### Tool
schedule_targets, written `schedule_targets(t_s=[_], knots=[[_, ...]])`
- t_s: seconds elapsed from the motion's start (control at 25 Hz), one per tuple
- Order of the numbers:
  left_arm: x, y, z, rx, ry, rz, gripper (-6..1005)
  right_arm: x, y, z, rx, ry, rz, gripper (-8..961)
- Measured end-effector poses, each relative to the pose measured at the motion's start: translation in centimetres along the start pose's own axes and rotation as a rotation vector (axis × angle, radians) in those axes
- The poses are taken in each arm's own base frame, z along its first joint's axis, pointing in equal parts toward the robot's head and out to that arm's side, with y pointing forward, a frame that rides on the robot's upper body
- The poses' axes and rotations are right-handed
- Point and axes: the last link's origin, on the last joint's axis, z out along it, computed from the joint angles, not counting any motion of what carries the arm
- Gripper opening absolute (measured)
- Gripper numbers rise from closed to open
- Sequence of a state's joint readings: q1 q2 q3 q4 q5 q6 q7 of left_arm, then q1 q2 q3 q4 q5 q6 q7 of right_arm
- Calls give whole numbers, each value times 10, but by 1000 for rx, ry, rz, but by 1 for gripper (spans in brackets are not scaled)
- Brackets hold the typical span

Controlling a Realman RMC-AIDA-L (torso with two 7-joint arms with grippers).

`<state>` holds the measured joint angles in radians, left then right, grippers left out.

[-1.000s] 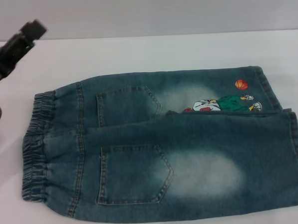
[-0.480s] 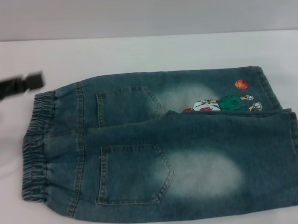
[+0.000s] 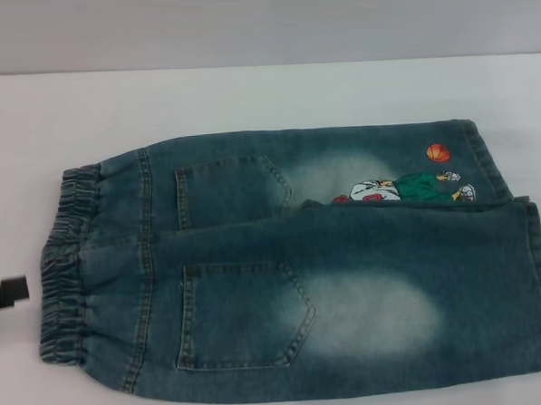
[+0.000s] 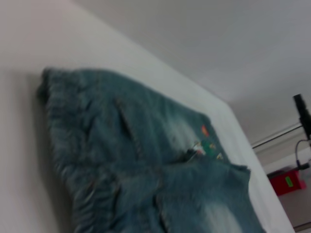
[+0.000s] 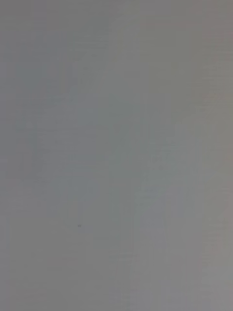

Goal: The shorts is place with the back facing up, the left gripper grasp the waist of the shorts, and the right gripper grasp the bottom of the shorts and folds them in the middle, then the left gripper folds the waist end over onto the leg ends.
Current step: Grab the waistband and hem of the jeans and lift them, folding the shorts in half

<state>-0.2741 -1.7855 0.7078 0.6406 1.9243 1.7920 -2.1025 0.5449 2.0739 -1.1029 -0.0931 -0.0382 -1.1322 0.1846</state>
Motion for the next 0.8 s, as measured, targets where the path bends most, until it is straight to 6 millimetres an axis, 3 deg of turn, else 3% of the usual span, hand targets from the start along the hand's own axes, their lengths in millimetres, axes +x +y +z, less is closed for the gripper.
schedule_targets(t_s=[0.32,0.8], knots=[[-19,-8,3,24,-6,-60,845,0,0,0,0,-1,1,551],[-21,-21,21,119,-41,-108,845,0,-1,-1,0,2,-2,552]])
